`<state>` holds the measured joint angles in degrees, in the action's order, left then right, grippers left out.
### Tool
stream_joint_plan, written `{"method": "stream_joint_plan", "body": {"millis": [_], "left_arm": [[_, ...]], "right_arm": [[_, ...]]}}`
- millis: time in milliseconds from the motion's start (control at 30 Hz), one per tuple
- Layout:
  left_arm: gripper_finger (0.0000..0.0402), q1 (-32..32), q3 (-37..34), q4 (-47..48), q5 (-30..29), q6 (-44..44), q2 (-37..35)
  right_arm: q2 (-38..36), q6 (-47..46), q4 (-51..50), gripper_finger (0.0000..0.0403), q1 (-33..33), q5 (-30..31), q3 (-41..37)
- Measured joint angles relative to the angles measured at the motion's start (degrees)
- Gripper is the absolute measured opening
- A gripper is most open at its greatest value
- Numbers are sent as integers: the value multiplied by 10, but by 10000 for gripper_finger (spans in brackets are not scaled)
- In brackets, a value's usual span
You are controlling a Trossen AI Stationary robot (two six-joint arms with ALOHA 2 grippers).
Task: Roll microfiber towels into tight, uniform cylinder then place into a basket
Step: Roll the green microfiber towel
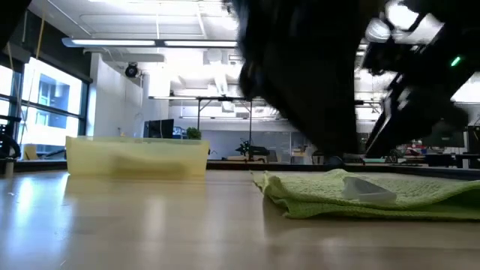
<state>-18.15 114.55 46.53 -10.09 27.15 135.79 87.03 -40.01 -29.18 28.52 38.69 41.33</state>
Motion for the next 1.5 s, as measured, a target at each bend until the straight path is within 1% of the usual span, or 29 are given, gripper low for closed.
{"method": "stream_joint_plan", "body": {"millis": [67, 100, 167, 233, 300, 433, 567, 633, 767, 900, 967, 1033, 1100, 1200, 1367, 1500], "left_arm": [[131, -2, 18, 1, 0, -26, -8], [131, -2, 25, 20, -1, -42, -13], [131, -5, 40, 28, -3, -79, -16], [131, -10, 53, 57, -7, -137, -18], [131, -18, 57, 62, -7, -202, -20], [131, -34, 43, 66, -4, -308, -20], [131, -38, 18, 70, -23, -373, -19], [131, -40, 11, 67, -38, -388, -19], [131, -41, -15, 68, -42, -419, -20], [131, -43, -41, 66, -46, -495, -20], [131, -43, -56, 57, -70, -529, -20], [131, -43, -63, 50, -104, -541, -19], [131, -43, -65, 44, -120, -544, -19], [131, -43, -65, 30, -113, -544, -19], [131, -44, -65, -3, -82, -546, -15], [131, -49, -65, -15, -83, -563, -1]], "right_arm": [[-31, 11, -18, 165, 16, 1, 3], [-45, 23, -21, 165, 26, -6, 3], [-72, 60, -25, 165, 48, -37, -1], [-90, 101, -23, 165, 74, -76, -6], [-103, 135, -21, 165, 105, -106, -14], [-103, 228, 12, 165, 164, -129, -33], [-80, 357, 53, 165, 202, -128, -42], [-61, 387, 86, 165, 207, -127, -42], [-28, 395, 150, 165, 205, -127, -42], [7, 455, 209, 165, 203, -127, -42], [24, 480, 230, 165, 202, -127, -42], [37, 493, 242, 165, 199, -120, -42], [48, 495, 250, 165, 198, -112, -42], [56, 495, 251, 165, 197, -98, -42], [61, 519, 279, 165, 197, -104, -42], [61, 540, 296, 165, 195, -107, -42]]}}
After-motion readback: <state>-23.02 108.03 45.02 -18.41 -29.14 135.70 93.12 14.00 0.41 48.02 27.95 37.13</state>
